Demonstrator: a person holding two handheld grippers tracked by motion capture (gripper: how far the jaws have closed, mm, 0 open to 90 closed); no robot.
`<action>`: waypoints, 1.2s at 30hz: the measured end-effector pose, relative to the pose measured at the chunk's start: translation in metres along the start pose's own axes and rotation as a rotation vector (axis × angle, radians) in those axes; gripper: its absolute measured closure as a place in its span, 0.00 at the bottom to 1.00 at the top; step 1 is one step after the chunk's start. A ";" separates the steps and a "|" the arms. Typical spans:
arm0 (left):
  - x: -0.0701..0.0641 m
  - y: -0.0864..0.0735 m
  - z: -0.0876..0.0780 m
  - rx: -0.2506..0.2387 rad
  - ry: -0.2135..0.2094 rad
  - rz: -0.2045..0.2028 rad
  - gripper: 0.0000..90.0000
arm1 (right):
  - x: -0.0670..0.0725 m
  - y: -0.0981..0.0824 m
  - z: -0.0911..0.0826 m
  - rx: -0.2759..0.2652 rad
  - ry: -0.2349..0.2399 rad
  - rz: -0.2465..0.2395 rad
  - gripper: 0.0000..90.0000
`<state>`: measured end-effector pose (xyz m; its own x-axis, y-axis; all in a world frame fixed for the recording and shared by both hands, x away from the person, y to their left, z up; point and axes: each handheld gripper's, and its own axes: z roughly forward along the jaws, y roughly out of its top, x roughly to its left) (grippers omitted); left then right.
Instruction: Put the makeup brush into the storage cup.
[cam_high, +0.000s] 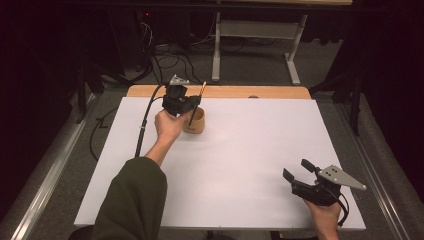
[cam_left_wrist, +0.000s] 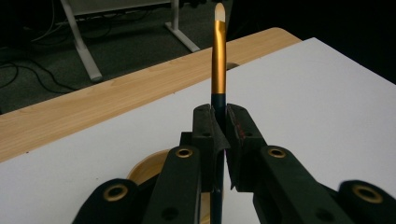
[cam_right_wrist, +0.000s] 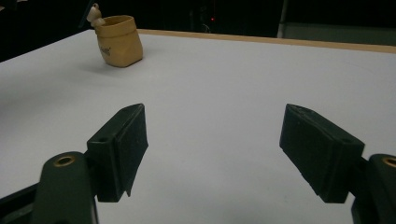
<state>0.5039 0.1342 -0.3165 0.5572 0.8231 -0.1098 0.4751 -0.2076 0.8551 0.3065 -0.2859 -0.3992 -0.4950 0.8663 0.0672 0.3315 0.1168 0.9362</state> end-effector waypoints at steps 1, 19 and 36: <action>0.000 0.000 0.001 -0.003 0.002 -0.001 0.92 | 0.000 0.000 0.000 -0.002 0.001 -0.004 0.28; -0.001 0.009 0.019 -0.052 0.045 0.041 0.92 | -0.001 0.000 -0.001 0.000 0.013 0.002 0.28; 0.001 0.004 0.024 -0.064 0.058 0.055 0.92 | 0.000 0.000 0.000 0.003 0.025 -0.002 0.28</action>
<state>0.5232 0.1217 -0.3254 0.5399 0.8411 -0.0335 0.3991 -0.2207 0.8899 0.3066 -0.2861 -0.3995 -0.5160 0.8534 0.0738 0.3326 0.1202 0.9354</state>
